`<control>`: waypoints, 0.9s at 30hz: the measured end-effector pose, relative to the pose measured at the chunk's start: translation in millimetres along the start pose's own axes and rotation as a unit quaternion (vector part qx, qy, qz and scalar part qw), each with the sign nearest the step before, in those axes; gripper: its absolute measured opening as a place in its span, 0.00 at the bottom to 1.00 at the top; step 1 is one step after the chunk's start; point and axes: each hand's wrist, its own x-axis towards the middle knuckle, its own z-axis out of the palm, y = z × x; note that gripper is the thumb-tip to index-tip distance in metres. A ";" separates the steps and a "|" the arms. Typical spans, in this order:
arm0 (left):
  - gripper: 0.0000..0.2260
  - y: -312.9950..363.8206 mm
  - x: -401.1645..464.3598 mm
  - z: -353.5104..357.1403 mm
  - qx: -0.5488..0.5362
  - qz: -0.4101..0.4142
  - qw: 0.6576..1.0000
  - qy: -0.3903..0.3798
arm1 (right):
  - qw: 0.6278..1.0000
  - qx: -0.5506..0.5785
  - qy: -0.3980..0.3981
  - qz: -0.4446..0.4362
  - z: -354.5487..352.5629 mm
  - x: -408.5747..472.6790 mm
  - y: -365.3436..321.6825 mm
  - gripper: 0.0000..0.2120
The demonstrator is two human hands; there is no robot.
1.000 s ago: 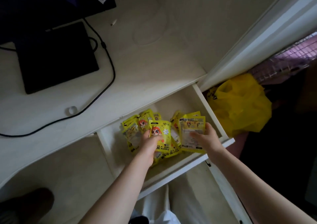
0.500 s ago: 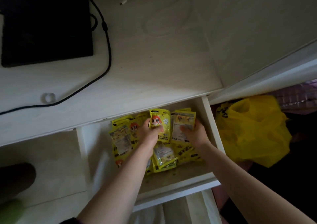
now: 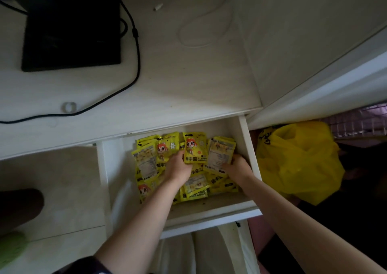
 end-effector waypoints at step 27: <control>0.11 -106.9 -232.9 -80.8 -0.035 -0.024 0.963 0.265 | 0.851 -0.369 -0.107 -0.358 58.2 -188.7 -61.5 0.20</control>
